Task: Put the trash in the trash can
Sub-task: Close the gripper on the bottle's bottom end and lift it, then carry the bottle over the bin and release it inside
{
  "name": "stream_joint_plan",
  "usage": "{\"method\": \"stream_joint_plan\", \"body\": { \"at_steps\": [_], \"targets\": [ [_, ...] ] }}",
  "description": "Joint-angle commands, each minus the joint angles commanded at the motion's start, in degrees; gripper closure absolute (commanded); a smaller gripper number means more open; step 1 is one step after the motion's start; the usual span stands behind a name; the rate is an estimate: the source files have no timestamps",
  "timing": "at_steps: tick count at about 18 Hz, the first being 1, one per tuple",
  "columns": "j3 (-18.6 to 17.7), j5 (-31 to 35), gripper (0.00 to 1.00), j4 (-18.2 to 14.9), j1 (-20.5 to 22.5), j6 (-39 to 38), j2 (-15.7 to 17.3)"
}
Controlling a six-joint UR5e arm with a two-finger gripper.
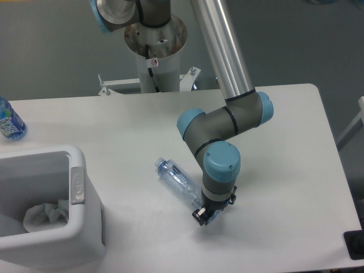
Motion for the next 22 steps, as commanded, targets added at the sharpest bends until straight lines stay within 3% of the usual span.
{"method": "stream_joint_plan", "body": {
  "at_steps": [5, 11, 17, 18, 20, 22],
  "targets": [
    [0.0, -0.1, 0.45, 0.0, -0.1, 0.0, 0.4],
    [1.5, 0.0, 0.45, 0.1, 0.0, 0.3, 4.1],
    [11.9, -5.3, 0.45, 0.3, 1.4, -0.3, 9.1],
    [13.3, -6.9, 0.45, 1.6, 1.5, -0.3, 9.7],
    [15.2, -10.6, 0.45, 7.2, 1.5, -0.4, 11.3],
    [16.5, -13.1, 0.45, 8.6, 1.4, -0.4, 12.8]
  ]
}}
